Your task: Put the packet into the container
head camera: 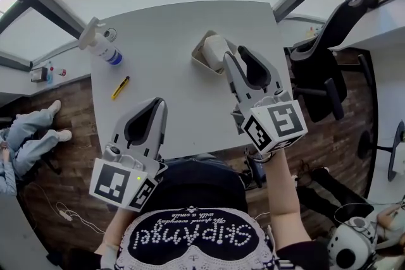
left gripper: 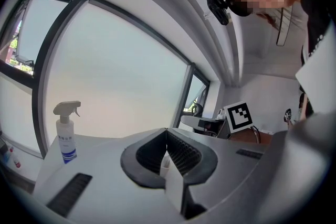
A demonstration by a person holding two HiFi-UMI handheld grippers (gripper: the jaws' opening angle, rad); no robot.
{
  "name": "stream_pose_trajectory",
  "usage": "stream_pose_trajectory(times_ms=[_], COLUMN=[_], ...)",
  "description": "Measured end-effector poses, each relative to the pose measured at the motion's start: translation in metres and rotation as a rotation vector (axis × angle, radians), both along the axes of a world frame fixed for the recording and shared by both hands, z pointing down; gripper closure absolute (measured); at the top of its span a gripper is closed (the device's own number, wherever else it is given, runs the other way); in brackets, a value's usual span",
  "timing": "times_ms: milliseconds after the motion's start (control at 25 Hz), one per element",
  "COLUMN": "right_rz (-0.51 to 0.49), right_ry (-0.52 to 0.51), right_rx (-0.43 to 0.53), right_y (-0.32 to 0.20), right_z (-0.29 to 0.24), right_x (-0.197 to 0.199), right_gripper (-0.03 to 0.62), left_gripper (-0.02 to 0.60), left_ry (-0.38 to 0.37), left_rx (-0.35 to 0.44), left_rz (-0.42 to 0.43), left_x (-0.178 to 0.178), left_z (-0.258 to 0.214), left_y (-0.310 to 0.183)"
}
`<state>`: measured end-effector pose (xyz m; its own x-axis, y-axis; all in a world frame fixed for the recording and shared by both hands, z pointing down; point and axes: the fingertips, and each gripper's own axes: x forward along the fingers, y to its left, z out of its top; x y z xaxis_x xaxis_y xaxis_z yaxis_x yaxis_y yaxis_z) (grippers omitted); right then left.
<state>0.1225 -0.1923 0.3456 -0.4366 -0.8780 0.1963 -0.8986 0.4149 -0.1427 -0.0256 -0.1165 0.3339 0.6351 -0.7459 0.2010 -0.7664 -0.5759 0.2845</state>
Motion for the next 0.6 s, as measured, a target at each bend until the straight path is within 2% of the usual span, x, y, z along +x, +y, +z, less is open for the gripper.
stream_pose_trajectory(times_ms=[280, 600], right_rz=[-0.035, -0.034], right_ry=[0.008, -0.067], right_rx=[0.054, 0.032], right_y=[0.039, 0.077], right_z=[-0.030, -0.037], right_x=[-0.022, -0.035], right_gripper=[0.468, 0.477], left_gripper=[0.574, 0.574], left_ry=[0.005, 0.004], left_rx=[0.012, 0.021], left_rz=[0.018, 0.025], left_x=[-0.002, -0.007], left_z=[-0.005, -0.007], left_y=[0.007, 0.011])
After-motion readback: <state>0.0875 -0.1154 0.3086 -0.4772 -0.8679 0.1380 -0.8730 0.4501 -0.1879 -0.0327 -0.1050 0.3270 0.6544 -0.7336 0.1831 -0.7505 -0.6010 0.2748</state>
